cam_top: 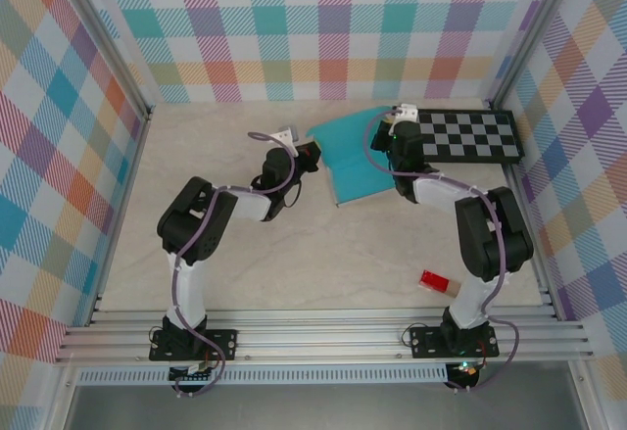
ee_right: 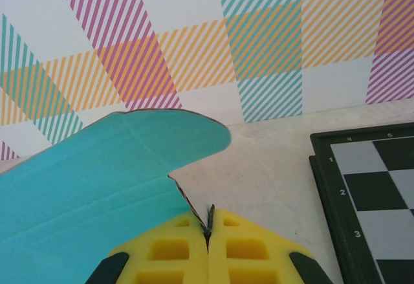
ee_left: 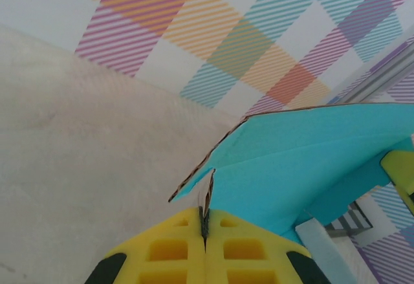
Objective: Fold the paper box
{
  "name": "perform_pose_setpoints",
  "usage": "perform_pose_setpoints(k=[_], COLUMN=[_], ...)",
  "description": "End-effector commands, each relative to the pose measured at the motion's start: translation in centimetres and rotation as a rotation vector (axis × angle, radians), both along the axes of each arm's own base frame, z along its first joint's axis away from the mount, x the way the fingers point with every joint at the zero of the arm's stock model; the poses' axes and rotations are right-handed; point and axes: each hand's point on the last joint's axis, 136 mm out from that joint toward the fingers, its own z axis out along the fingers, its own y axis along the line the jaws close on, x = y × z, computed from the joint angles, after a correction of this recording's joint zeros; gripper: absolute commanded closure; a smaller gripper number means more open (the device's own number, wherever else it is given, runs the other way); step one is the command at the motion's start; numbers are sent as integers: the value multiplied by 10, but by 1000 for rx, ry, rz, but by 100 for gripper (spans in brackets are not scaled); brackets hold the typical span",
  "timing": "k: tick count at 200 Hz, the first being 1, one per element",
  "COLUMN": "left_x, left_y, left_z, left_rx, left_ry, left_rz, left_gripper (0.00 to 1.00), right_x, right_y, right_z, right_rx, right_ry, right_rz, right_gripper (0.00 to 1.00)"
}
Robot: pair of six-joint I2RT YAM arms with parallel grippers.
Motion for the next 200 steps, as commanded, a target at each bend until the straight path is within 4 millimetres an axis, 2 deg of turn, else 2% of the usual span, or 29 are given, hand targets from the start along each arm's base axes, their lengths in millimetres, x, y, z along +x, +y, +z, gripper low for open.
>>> perform_pose_setpoints(k=[1, 48, 93, 116, 152, 178, 200], left_x=[-26, -41, -65, -74, -97, -117, -131], left_y=[-34, -57, -91, -102, -100, -85, -72], left_z=[13, 23, 29, 23, 3, -21, -31], left_rx=[-96, -101, -129, -123, -87, -14, 8], left_ry=[-26, -31, -10, 21, 60, 89, 110], left_rz=[-145, -158, -202, -220, -229, -224, -219], left_gripper=[100, 100, 100, 100, 100, 100, 100], right_x=[-14, -42, -68, -76, -89, -103, -116], right_y=[45, 48, 44, 41, 38, 32, 28], right_z=[7, -21, -34, -36, -34, -45, -54], right_rx=[94, 100, 100, 98, 90, 84, 83], right_ry=[-50, 8, 44, 55, 59, 85, 112], right_rz=[157, 164, 164, 166, 172, 167, 166], right_gripper=[100, 100, 100, 100, 100, 100, 100])
